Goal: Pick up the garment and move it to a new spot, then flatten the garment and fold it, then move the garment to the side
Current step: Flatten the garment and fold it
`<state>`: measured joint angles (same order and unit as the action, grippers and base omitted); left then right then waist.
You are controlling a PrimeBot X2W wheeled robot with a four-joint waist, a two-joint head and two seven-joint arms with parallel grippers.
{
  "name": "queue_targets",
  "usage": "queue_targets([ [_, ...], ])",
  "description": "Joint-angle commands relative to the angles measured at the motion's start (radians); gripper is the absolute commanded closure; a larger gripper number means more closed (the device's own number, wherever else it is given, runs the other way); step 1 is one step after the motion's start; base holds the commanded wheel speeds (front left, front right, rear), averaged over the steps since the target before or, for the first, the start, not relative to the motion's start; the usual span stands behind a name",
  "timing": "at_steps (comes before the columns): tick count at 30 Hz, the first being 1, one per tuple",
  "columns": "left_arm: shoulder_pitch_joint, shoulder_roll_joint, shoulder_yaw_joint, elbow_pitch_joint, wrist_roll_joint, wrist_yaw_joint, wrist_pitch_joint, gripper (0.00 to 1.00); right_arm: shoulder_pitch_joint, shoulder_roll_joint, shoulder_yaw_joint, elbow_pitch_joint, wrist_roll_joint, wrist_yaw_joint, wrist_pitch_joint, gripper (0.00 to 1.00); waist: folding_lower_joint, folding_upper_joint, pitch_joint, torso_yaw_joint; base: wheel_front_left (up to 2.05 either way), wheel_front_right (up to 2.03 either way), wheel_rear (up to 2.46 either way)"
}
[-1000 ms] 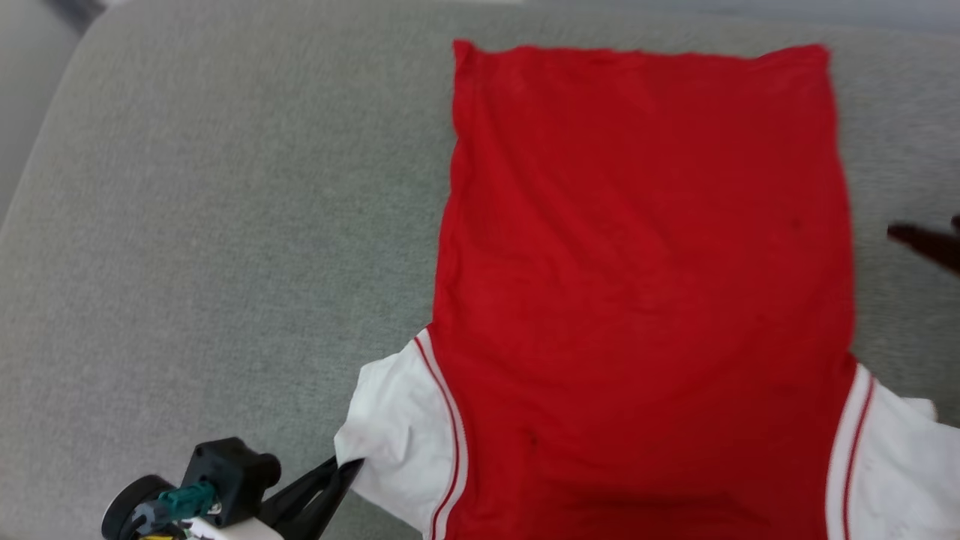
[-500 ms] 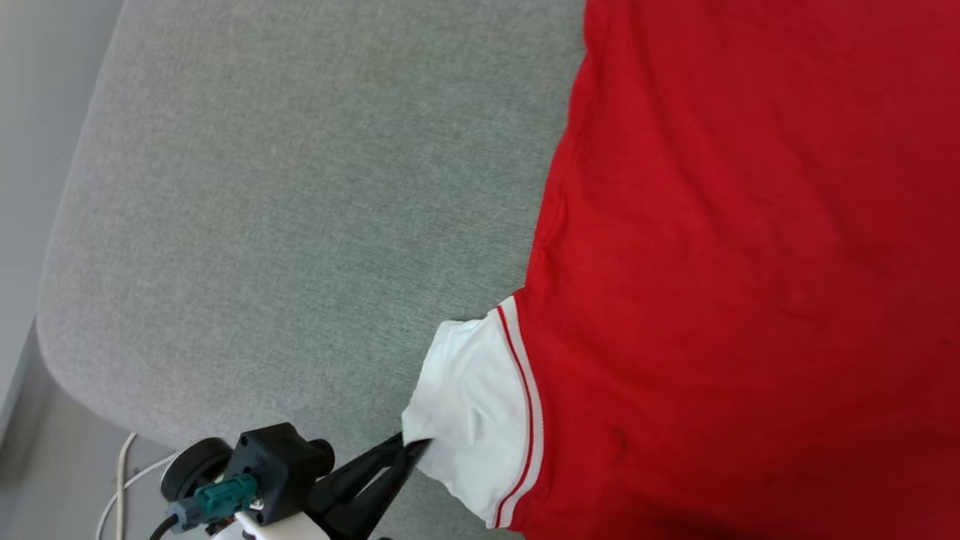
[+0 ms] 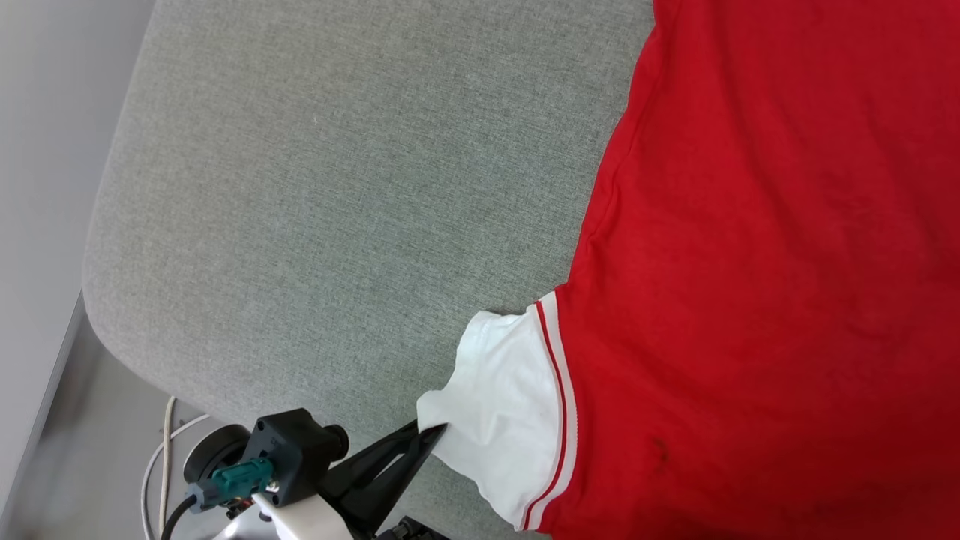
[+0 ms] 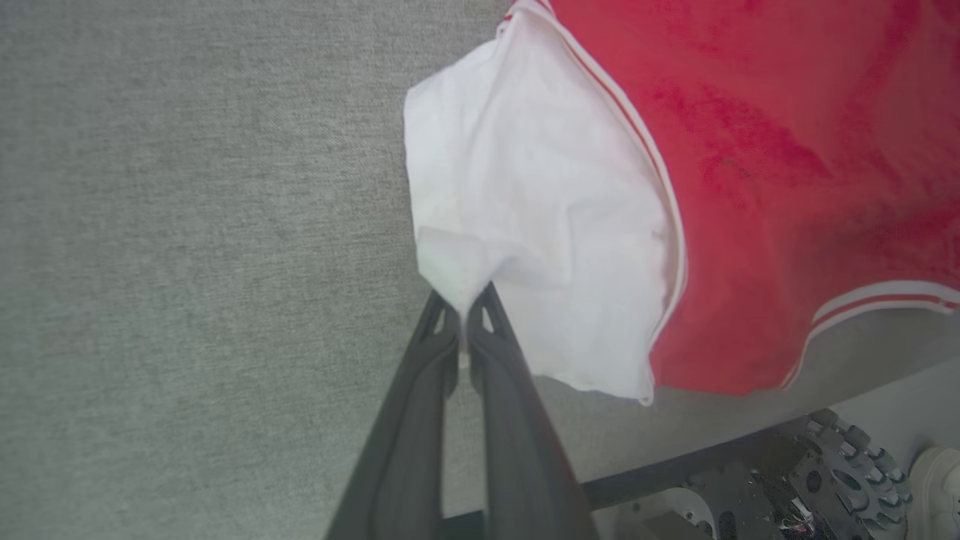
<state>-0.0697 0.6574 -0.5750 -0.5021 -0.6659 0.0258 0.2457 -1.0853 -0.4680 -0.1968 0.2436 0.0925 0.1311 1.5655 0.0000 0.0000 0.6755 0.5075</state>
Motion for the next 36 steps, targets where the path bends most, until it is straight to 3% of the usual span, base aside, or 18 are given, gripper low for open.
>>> queue_targets([
  [1, -0.018, -0.003, -0.001, 0.007, -0.005, -0.007, -0.006, 1.00, 0.058, 0.015, 0.017, 0.051, 0.010, -0.001, 0.005, 1.00, 0.0000, 0.0000, -0.002, 0.001, 0.00, 0.00, 0.00],
  [9, -0.017, -0.006, 0.008, 0.040, -0.009, -0.003, -0.024, 1.00, 0.114, 0.009, 0.011, 0.031, 0.035, -0.001, 0.010, 1.00, 0.0000, 0.0000, -0.052, -0.033, 0.00, 0.00, 0.00],
  [21, 0.045, 0.027, 0.059, 0.110, -0.061, 0.028, -0.039, 1.00, 0.329, 0.029, 0.027, -0.014, 0.154, -0.001, -0.048, 1.00, 0.0000, 0.0000, -0.229, -0.180, 0.00, 0.00, 0.00],
  [29, 0.126, 0.041, 0.085, 0.175, -0.110, 0.065, -0.047, 1.00, 0.680, 0.074, 0.017, -0.151, 0.358, -0.001, -0.159, 1.00, 0.0000, 0.0000, -0.417, -0.323, 0.00, 0.00, 0.00],
  [36, 0.170, 0.028, 0.098, 0.185, -0.130, 0.097, -0.070, 1.00, 0.902, 0.107, -0.006, -0.273, 0.413, -0.001, -0.238, 1.00, 0.0000, 0.0000, -0.497, -0.377, 0.00, 0.00, 0.00],
])
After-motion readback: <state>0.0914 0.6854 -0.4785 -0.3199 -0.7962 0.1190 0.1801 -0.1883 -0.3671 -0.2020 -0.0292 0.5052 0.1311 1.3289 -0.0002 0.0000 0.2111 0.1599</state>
